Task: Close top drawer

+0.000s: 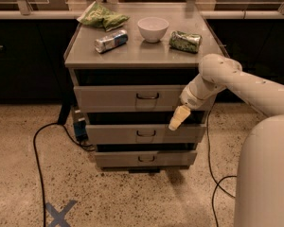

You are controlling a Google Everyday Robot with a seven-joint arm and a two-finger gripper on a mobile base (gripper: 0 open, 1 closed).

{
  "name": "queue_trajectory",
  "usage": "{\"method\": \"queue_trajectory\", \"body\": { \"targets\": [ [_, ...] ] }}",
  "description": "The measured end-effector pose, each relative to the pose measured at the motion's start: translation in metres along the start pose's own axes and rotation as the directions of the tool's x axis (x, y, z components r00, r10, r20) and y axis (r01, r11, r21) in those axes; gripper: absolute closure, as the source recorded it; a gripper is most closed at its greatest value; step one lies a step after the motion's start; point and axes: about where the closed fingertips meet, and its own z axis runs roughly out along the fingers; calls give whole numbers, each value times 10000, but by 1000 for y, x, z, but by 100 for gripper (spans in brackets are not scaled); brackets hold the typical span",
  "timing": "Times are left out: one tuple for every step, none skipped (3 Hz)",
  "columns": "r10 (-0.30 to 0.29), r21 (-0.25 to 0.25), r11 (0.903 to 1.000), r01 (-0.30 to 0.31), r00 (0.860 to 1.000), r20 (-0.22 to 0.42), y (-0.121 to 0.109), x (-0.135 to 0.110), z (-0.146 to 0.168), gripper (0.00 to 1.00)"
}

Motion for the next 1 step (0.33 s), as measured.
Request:
{"method": "queue_trajectory", "body": {
  "targets": [
    [0, -1, 10000, 0, 10000, 0, 0, 0, 0, 0]
  ]
}}
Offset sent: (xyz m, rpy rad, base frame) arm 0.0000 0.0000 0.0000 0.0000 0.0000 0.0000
